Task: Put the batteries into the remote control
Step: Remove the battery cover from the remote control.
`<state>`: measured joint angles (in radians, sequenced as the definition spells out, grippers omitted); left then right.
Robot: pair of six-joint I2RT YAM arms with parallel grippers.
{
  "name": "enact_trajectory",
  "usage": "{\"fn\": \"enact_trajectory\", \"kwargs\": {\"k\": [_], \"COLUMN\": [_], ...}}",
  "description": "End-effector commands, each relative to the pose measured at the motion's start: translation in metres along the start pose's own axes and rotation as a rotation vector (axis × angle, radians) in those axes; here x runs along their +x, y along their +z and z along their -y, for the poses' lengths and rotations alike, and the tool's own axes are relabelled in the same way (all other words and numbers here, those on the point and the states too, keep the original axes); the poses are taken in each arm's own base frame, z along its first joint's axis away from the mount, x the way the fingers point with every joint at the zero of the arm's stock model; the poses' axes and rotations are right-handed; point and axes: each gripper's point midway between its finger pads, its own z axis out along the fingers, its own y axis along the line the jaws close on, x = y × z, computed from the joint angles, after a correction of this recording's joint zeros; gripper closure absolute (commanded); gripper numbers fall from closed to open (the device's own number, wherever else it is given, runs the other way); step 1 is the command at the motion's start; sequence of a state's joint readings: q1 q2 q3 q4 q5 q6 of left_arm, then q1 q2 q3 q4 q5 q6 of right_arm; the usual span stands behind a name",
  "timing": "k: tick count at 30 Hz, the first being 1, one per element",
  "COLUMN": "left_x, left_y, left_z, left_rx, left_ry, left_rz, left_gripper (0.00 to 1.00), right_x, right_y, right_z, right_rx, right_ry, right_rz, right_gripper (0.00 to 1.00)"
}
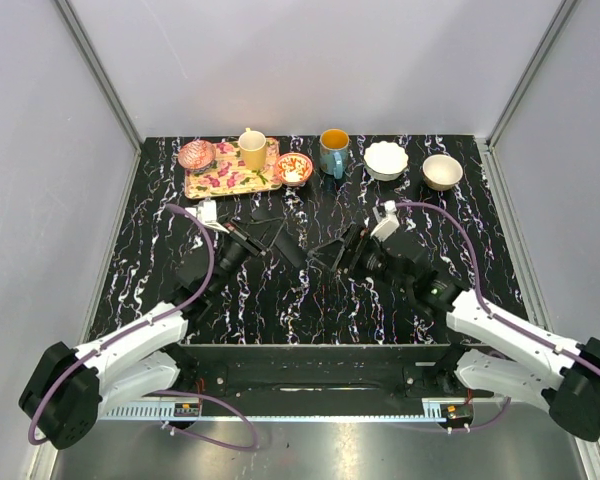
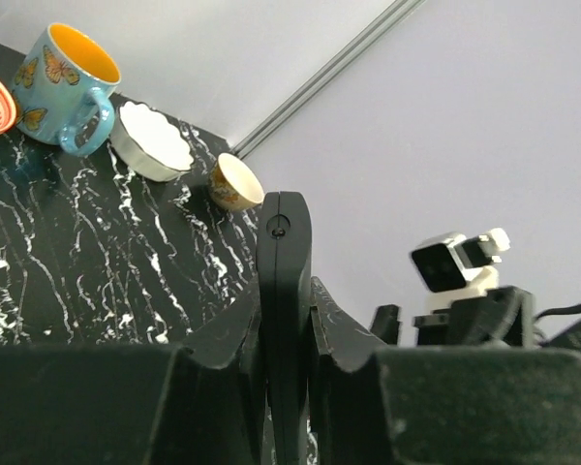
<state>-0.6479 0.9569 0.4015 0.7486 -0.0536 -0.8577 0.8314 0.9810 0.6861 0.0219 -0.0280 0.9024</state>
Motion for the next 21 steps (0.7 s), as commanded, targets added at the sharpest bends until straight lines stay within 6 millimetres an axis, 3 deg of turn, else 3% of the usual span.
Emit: {"fn": "enact_trajectory", "kwargs": {"k": [1, 9, 21], "left_x": [-0.027, -0.024, -0.025], "left_y": [0.0, 0.003, 0.001], "left_z": [0.031, 0.03, 0.03], "left_rx": [0.125, 0.122, 0.12], "left_ry": [-0.028, -0.031, -0.018], "left_rz": [0.106, 0.089, 0.091], "left_gripper": [1.0, 1.0, 1.0], "right_x": [-0.024, -0.011, -0.017], "right_y": [0.002, 0.03, 0.044], "right_z": [-0.048, -0.061, -0.068], "right_rx": [-0.273, -0.325, -0.352], "right_ry": [0.149, 0.131, 0.142], "right_rz": [0.036, -0.083, -0.089], "right_gripper": [0.12, 0.15, 0.22]}}
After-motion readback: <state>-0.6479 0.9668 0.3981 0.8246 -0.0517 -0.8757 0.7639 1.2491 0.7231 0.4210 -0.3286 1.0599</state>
